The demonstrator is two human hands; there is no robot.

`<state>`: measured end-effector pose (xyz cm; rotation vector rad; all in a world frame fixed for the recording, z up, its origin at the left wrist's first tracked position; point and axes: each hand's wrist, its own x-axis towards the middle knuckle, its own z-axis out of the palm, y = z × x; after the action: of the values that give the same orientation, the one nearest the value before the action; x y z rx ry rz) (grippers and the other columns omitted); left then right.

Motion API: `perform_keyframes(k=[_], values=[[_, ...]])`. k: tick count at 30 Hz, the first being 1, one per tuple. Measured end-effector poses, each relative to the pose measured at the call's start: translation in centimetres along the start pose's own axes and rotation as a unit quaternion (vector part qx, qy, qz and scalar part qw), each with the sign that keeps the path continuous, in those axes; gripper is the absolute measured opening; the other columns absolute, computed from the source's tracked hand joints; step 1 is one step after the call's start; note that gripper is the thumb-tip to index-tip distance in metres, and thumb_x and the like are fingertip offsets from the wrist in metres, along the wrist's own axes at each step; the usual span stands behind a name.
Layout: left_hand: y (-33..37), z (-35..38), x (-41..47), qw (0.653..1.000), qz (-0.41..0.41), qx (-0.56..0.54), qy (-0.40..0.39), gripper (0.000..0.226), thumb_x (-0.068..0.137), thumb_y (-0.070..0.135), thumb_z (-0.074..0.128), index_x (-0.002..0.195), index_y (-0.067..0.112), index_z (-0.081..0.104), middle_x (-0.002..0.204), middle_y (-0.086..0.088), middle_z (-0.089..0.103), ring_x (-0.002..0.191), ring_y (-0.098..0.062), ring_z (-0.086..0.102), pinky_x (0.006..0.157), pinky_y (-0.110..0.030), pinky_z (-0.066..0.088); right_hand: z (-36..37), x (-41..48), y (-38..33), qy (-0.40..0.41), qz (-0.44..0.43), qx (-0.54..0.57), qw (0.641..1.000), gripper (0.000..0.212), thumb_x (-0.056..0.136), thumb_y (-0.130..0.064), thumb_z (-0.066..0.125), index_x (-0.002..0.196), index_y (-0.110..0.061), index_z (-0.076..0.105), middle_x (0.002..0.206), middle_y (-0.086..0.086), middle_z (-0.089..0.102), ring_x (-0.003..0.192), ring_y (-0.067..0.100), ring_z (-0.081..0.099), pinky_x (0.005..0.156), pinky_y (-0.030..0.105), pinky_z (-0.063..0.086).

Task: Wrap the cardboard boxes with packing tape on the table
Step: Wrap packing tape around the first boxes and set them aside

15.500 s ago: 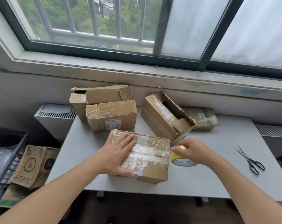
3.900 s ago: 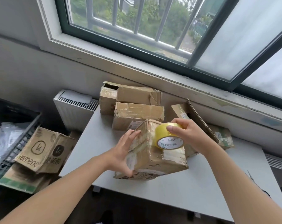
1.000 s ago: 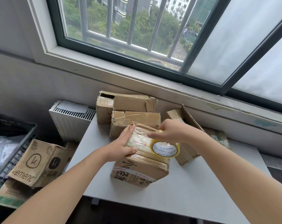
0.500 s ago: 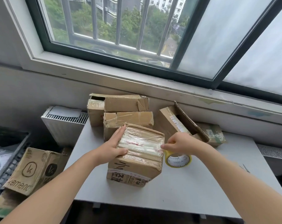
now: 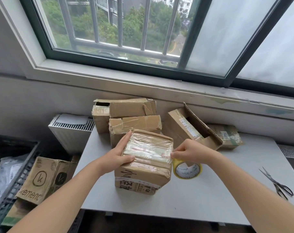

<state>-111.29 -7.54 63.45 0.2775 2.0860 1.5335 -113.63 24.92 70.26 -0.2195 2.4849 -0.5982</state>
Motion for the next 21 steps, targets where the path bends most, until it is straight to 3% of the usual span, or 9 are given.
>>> perform_keyframes(k=[3, 6, 8, 10, 13, 18, 21], values=[[0.6, 0.2, 0.2, 1.0, -0.005, -0.028, -0.003, 0.088, 0.094, 0.035, 0.065, 0.15, 0.07, 0.007, 0.163, 0.037, -0.003, 0.155, -0.002, 0.008, 0.128, -0.043, 0.017, -0.1, 0.0, -0.1, -0.012, -0.009, 0.013, 1.0, 0.054, 0.094, -0.044, 0.065, 0.069, 0.002, 0.054, 0.059, 0.0, 0.034, 0.057, 0.017, 0.029, 0.054, 0.03, 0.026], [0.9, 0.5, 0.5, 0.992, -0.022, -0.126, 0.004, 0.073, 0.087, 0.034, 0.045, 0.148, 0.065, 0.017, 0.16, 0.033, 0.005, 0.153, -0.003, 0.008, 0.127, -0.037, 0.01, -0.3, 0.2, 0.0, -0.022, -0.009, 0.027, 0.999, 0.054, 0.094, -0.044, 0.065, 0.068, 0.002, 0.053, 0.061, 0.002, 0.035, 0.058, 0.02, 0.03, 0.056, 0.034, 0.026], [0.4, 0.8, 0.7, 0.981, -0.014, -0.191, 0.021, 0.059, 0.095, 0.038, 0.039, 0.144, 0.068, 0.024, 0.163, 0.031, 0.013, 0.155, -0.005, 0.013, 0.129, -0.042, 0.008, -0.4, 0.2, 0.2, -0.027, -0.011, 0.036, 0.999, 0.054, 0.093, -0.044, 0.066, 0.065, -0.001, 0.049, 0.062, 0.004, 0.034, 0.059, 0.021, 0.029, 0.057, 0.035, 0.025], [-0.1, 1.3, 0.8, 0.969, -0.025, -0.242, 0.052, 0.043, 0.109, 0.045, 0.033, 0.144, 0.068, 0.023, 0.161, 0.031, 0.017, 0.155, -0.009, 0.019, 0.129, -0.045, 0.015, -0.3, 0.2, 0.3, -0.031, -0.013, 0.043, 0.999, 0.053, 0.093, -0.043, 0.067, 0.062, -0.006, 0.047, 0.062, 0.004, 0.032, 0.059, 0.021, 0.028, 0.057, 0.034, 0.024], [-0.2, 1.9, 1.1, 0.951, -0.051, -0.295, 0.074, 0.046, 0.112, 0.041, 0.031, 0.154, 0.06, 0.021, 0.155, 0.025, 0.035, 0.144, -0.014, 0.044, 0.121, -0.046, 0.036, -0.3, 0.1, 0.4, -0.039, -0.016, 0.058, 0.997, 0.052, 0.095, -0.04, 0.067, 0.062, -0.005, 0.047, 0.062, 0.004, 0.03, 0.06, 0.022, 0.026, 0.056, 0.032, 0.023], [-0.1, 1.5, 1.2, 0.96, -0.065, -0.257, 0.087, 0.05, 0.112, 0.034, 0.041, 0.154, 0.055, 0.026, 0.146, 0.018, 0.052, 0.128, -0.017, 0.062, 0.109, -0.043, 0.049, -0.1, 0.3, 0.4, -0.052, -0.021, 0.064, 0.996, 0.053, 0.095, -0.039, 0.067, 0.067, 0.002, 0.047, 0.064, 0.006, 0.032, 0.062, 0.022, 0.027, 0.059, 0.032, 0.024], [0.0, 0.9, 1.4, 0.975, -0.069, -0.18, 0.107, 0.056, 0.11, 0.031, 0.047, 0.157, 0.05, 0.024, 0.154, 0.012, 0.047, 0.133, -0.017, 0.056, 0.114, -0.044, 0.045, -0.2, 0.5, 0.3, -0.057, -0.023, 0.055, 0.997, 0.053, 0.095, -0.039, 0.066, 0.068, 0.004, 0.05, 0.064, 0.005, 0.034, 0.061, 0.021, 0.029, 0.059, 0.033, 0.025]])
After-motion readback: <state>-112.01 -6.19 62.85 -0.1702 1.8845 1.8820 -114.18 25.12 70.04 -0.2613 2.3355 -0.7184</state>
